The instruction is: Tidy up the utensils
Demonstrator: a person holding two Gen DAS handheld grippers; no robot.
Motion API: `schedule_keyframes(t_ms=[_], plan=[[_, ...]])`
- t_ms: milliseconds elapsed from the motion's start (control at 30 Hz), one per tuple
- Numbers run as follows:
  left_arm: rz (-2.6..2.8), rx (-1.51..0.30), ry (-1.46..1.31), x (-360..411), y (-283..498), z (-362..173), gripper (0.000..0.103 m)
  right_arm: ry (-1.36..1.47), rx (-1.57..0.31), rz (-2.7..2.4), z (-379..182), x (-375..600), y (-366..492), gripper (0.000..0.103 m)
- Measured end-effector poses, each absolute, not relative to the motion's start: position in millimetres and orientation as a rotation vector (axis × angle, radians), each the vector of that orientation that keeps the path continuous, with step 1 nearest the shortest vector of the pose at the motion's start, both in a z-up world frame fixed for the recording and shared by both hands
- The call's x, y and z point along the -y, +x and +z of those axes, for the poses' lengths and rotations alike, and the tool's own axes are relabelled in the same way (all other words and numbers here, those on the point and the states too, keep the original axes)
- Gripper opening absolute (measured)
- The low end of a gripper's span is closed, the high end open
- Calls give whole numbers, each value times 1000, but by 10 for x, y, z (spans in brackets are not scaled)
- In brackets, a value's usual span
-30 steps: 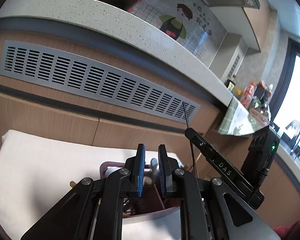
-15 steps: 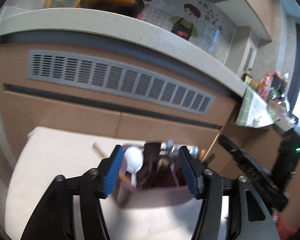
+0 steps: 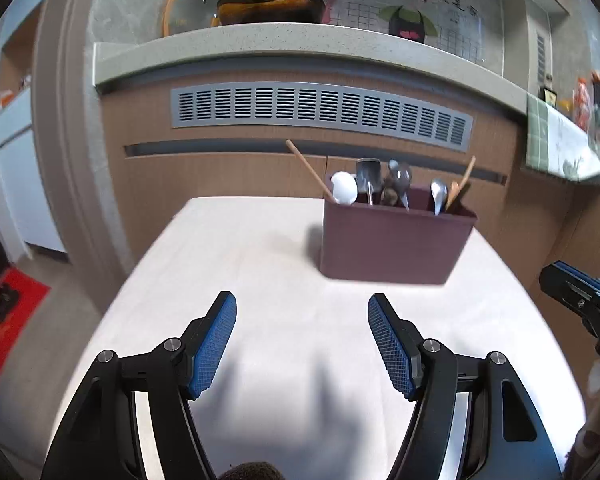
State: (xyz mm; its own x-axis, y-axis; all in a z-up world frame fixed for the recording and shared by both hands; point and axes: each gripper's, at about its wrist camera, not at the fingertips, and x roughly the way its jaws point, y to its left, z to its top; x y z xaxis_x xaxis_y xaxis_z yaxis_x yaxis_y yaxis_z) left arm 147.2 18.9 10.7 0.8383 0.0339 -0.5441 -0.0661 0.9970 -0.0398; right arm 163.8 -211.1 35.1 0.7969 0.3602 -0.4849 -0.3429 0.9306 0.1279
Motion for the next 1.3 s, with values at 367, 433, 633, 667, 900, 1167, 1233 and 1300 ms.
schedule_keyframes(t_ms=[367,433,633,667,900,1167,1233,1300], plan=[[41,-518,-33,-129,1125,273,69,-17,-501,297,165,2093,1242,26],[36,-526,-31,-117,1136,257,69,-8,-501,297,173,2110,1255,26],[23,-552,-32,-99,1160,216,69,-11,-501,295,180,2104,1256,28],[21,-554,-32,-96,1163,211,69,-12,-502,295,178,2105,1257,28],[9,-567,-29,-76,1178,184,69,-12,-516,302,142,2108,1263,28],[0,-573,-24,-63,1190,167,69,-13,-520,300,125,2126,1275,28],[0,-574,-24,-64,1191,168,69,-14,-521,301,124,2127,1277,28],[-1,-575,-24,-63,1193,167,69,-14,-520,301,123,2129,1276,28]])
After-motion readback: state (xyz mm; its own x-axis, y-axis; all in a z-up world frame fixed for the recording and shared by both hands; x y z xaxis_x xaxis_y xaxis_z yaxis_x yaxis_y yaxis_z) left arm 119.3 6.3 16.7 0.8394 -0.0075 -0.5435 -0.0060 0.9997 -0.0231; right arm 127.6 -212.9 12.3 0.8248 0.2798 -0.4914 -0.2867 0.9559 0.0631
